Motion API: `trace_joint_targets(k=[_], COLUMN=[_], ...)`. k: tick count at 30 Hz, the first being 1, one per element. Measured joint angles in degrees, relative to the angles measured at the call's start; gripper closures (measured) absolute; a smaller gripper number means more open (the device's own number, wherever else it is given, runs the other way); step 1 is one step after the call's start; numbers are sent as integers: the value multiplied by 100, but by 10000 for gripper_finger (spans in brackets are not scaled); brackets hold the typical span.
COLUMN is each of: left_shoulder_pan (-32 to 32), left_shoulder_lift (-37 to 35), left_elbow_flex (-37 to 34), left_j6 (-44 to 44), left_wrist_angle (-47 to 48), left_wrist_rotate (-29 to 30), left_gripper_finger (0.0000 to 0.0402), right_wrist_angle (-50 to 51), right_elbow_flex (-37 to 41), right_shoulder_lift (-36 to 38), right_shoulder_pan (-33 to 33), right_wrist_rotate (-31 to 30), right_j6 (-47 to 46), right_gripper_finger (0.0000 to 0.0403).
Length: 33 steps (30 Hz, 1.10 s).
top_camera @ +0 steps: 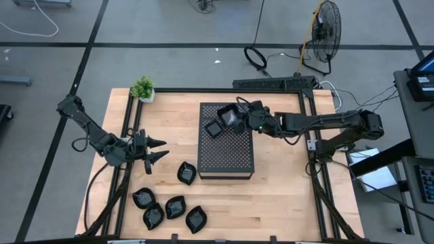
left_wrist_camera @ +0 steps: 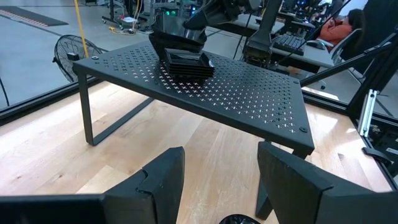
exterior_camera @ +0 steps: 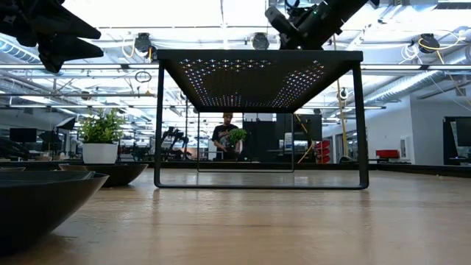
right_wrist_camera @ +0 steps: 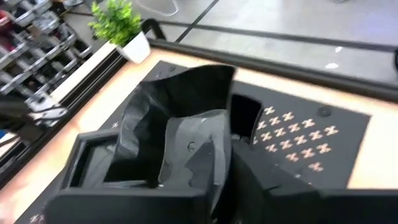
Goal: Pick & Place Mini shaped plates
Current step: Stack the black distorted square plate on top of the black distorted square plates on the shelf, then put the black leaf shaped plate on the shelf
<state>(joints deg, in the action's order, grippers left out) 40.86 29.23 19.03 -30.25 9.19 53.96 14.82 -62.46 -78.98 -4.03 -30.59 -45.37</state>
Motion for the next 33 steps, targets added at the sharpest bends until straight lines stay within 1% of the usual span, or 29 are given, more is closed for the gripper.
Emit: trace_joint_targets(k=[2,7,10,13,18,21,24,27,30,33], left_shoulder_pan=[-2,-2,-2,-2,-2,-2,-2,-2,-2,-2], left_shoulder_lift=[0,0,0,0,0,0,0,0,0,0], left_elbow_flex=[0,0,0,0,0,0,0,0,0,0], left_j6=[-1,-1,-1,-1,-1,0,1,-1,1,-1], left_wrist_angle=[0,0,0,2,2,0,0,0,0,0], left_wrist_rotate=[1,-1,0,0,-1,0,1,-1,-1,-1], left_gripper_finger=[195,194,194,194,194,194,194,194,194,195], right_wrist_angle=[1,-21,-18,-7,103,570,849,623,124,-533], right_elbow_flex=[0,0,0,0,0,1,251,674,1293,2014], right_shoulder_lift=[1,207,435,761,1323,1581,1835,2193,2648,3137], right_shoulder_pan=[0,48,82,165,577,1040,1596,2188,2807,3261], right_wrist_rotate=[93,76,78,72,70,32,-104,-199,-684,-1072], right_j6=[-32,55,196,325,756,915,996,1367,1904,2728], right_gripper_finger=[331,272,249,237,237,243,251,260,271,282])
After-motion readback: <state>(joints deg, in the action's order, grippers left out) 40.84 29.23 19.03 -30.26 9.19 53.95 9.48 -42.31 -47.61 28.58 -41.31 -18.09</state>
